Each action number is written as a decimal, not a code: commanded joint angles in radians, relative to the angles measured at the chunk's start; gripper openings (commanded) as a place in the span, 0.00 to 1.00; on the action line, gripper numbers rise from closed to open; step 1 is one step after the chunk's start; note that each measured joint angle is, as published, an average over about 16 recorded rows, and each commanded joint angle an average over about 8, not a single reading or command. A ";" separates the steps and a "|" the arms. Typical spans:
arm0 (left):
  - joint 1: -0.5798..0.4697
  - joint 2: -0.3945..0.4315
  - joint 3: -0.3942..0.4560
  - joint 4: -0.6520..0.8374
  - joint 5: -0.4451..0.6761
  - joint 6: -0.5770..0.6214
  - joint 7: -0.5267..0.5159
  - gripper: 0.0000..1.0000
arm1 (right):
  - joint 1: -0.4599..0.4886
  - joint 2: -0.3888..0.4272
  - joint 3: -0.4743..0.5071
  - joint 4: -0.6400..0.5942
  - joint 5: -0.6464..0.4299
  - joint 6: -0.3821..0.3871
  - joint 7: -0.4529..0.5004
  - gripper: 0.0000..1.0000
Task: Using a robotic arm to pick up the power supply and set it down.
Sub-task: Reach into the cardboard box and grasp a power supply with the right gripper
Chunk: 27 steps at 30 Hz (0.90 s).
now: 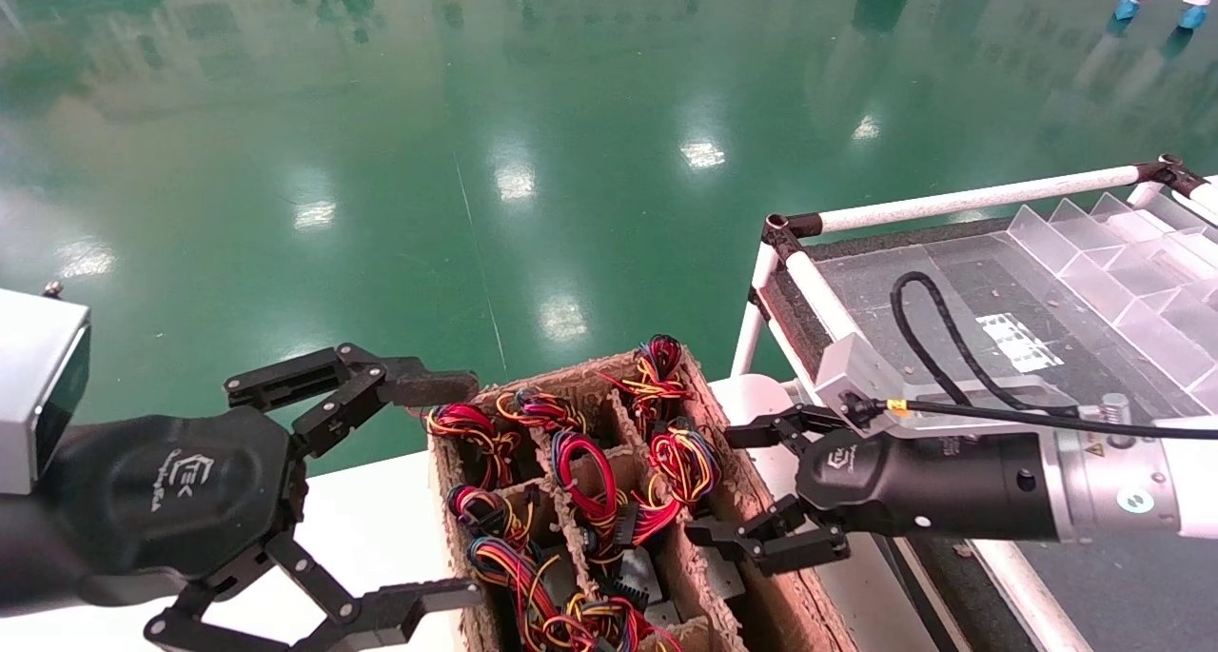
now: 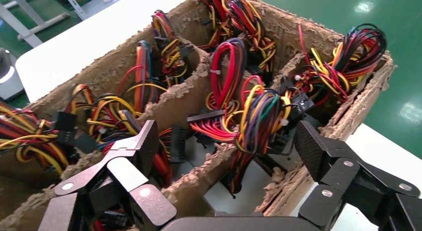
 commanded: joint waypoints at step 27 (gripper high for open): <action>0.000 -0.001 0.001 0.000 -0.001 -0.001 0.001 1.00 | -0.037 -0.045 -0.009 0.006 -0.055 0.115 -0.028 0.00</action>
